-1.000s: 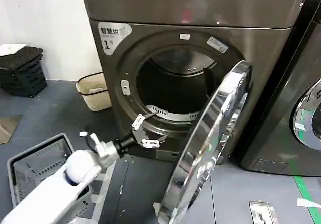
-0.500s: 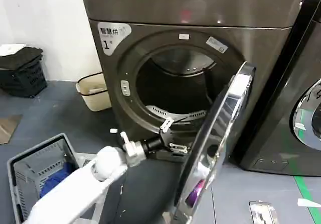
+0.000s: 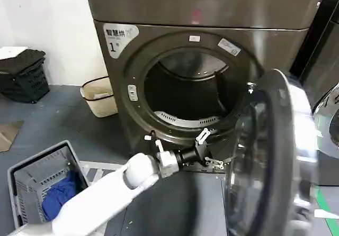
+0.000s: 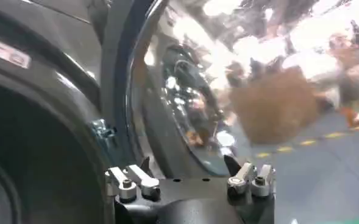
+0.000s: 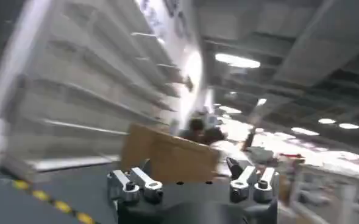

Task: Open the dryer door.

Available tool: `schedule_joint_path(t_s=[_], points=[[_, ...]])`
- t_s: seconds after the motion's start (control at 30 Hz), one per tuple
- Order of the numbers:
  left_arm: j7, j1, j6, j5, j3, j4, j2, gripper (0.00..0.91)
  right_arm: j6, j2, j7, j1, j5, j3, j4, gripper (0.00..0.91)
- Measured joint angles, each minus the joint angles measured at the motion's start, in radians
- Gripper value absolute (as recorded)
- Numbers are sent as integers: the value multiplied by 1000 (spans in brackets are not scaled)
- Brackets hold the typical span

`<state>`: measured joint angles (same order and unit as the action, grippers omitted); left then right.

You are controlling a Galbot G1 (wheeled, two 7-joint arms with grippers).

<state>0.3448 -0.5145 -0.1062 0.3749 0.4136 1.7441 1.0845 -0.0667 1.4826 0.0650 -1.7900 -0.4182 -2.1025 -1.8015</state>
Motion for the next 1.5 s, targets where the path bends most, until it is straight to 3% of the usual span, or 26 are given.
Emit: schedule_joint_path(t_s=[0.43, 0.9, 1.5], points=[[-5, 111, 2, 13, 108, -75, 99, 907, 18, 29, 35, -15, 20, -93, 41, 907], [-39, 267, 3, -25, 221, -219, 245, 907, 25, 85, 34, -21, 3, -144, 6, 907], [-36, 339, 13, -25, 262, -327, 316, 907, 37, 77, 57, -33, 4, -177, 59, 907]])
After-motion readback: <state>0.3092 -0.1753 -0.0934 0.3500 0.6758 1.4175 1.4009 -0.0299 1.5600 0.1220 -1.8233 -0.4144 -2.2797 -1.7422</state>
